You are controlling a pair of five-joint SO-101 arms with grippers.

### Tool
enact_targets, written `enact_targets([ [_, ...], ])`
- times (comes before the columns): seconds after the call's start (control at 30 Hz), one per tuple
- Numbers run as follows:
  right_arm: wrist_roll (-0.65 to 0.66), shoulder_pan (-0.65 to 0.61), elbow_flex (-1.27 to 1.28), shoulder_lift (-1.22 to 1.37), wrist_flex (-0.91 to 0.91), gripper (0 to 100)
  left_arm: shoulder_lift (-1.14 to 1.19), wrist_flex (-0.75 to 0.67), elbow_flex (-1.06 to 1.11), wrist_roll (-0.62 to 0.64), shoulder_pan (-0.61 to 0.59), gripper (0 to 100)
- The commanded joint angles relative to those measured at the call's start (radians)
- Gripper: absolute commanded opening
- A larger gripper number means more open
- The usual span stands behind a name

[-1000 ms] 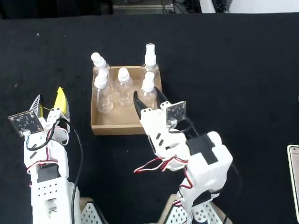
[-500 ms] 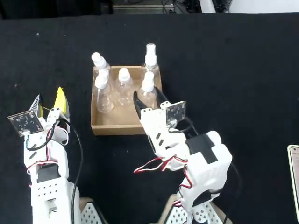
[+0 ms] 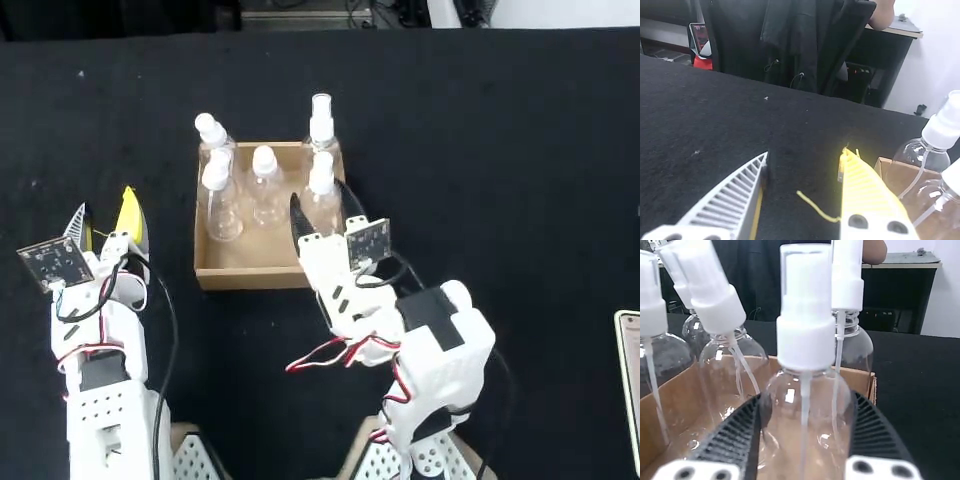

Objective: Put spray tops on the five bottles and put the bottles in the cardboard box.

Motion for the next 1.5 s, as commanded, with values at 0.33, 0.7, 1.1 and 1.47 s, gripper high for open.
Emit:
enact_targets([
  [0.33, 0.008, -0.017, -0.022, 0.001, -0.025, 18.5, 0.005, -0.017, 0.024, 0.0, 0.004, 20],
  [0.7, 0.009, -0.018, -0.022, 0.005, -0.026, 30.8, 0.006, -0.017, 0.024, 0.0, 0.004, 20],
  [1.1, 0.008, -0.035, 0.022, -0.002, -0.1, 29.6, 0.006, -0.017, 0.024, 0.0, 0.005, 20],
  [1.47, 0.008, -0.028, 0.033, -0.022, -0.146, 29.7, 0.006, -0.017, 0.024, 0.0, 0.007, 20],
])
